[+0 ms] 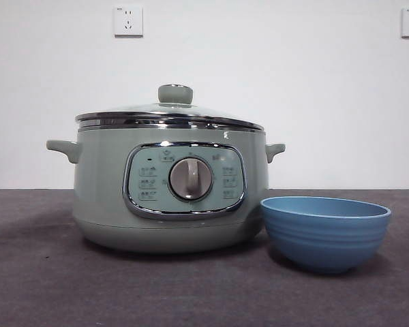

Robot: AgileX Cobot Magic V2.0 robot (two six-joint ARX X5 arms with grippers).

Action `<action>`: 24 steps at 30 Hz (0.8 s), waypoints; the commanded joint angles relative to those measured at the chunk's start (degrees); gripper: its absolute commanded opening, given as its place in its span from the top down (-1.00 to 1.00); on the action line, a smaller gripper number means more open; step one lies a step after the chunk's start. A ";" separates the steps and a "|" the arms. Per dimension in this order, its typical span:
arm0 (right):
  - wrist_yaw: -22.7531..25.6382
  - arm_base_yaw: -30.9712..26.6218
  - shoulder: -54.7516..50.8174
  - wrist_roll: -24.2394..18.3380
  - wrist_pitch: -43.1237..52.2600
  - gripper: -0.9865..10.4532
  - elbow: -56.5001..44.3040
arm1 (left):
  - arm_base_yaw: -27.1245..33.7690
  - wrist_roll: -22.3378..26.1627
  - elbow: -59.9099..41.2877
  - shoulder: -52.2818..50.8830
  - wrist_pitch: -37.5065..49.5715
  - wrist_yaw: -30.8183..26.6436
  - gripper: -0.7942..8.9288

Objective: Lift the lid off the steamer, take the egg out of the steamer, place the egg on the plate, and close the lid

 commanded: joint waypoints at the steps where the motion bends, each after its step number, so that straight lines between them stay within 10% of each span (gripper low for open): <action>1: 0.15 0.07 -0.02 0.33 0.11 0.83 0.11 | 6.73 2.60 -9.84 -6.16 9.70 1.16 0.84; 9: 0.15 0.07 -0.04 0.33 0.11 0.83 0.11 | 14.36 2.03 -36.76 -21.92 23.93 -1.57 0.84; 24: 0.15 0.07 -0.02 0.33 0.11 0.83 0.11 | 15.58 -5.49 -64.00 -37.40 24.50 -1.53 0.84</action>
